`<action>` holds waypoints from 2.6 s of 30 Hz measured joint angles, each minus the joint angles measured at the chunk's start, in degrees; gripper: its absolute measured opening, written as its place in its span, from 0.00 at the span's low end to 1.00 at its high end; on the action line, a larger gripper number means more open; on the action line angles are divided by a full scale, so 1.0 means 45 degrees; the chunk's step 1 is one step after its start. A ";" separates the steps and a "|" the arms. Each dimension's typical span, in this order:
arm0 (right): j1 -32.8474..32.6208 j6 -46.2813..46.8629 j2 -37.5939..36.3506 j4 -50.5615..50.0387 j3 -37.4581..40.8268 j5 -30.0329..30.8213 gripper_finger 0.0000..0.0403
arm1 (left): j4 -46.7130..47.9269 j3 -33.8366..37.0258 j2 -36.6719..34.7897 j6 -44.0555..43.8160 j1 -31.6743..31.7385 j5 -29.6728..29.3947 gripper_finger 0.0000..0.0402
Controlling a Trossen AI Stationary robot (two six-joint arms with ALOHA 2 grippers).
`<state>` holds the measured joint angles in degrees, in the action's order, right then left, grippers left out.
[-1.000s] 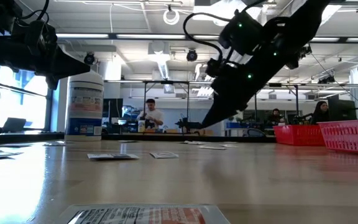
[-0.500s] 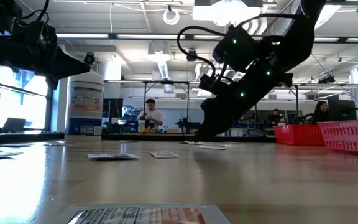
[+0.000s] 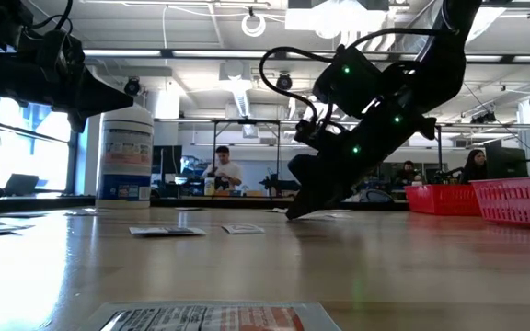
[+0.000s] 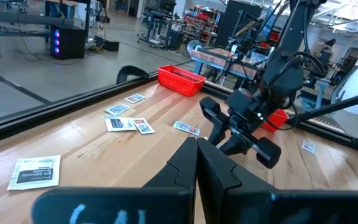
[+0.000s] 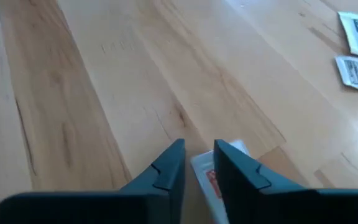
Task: Pick & Place First Aid Supplies
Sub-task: Put the ointment pack into the top basket
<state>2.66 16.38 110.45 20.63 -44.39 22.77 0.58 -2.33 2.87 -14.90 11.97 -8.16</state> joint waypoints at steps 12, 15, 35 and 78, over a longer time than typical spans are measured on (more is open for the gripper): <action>-0.0003 0.0034 -0.1017 -0.0374 0.0105 -0.1001 0.01 | 0.0000 0.0002 0.0000 0.0000 0.0003 0.0005 0.00; -0.0005 0.0034 -0.1987 -0.0790 0.0070 -0.0852 0.01 | 0.0000 0.0003 -0.0002 0.0004 0.0003 0.0002 0.00; -0.1103 -0.0433 -0.1259 -0.0628 0.0071 0.0986 0.22 | 0.0000 0.0000 -0.0005 0.0005 0.0000 0.0005 0.00; -0.1093 0.3599 -0.0817 -0.0170 0.0100 0.1797 0.00 | 0.0000 0.0005 -0.0005 0.0000 0.0000 0.0000 0.00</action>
<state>-2.26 32.58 106.78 19.87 -43.94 30.85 0.58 -2.31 2.85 -14.90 11.97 -8.16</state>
